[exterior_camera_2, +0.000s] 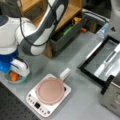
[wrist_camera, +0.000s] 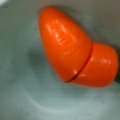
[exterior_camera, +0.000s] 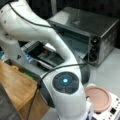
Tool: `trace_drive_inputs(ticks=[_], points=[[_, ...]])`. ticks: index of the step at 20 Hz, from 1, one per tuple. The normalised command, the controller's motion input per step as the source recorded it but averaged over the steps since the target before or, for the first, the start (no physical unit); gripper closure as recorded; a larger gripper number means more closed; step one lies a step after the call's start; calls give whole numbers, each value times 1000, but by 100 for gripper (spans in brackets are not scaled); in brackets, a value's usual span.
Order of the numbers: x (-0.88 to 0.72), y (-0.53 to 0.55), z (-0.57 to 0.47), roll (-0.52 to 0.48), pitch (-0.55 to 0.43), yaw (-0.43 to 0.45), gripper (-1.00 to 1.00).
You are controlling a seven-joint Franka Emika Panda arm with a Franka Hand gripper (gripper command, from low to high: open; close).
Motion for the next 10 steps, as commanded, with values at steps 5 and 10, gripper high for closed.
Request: trace_drive_inputs(ticks=[5,10], points=[[118,-51,-6,59,66,323,-100],[111,-13,-8,26,90,264,-100]])
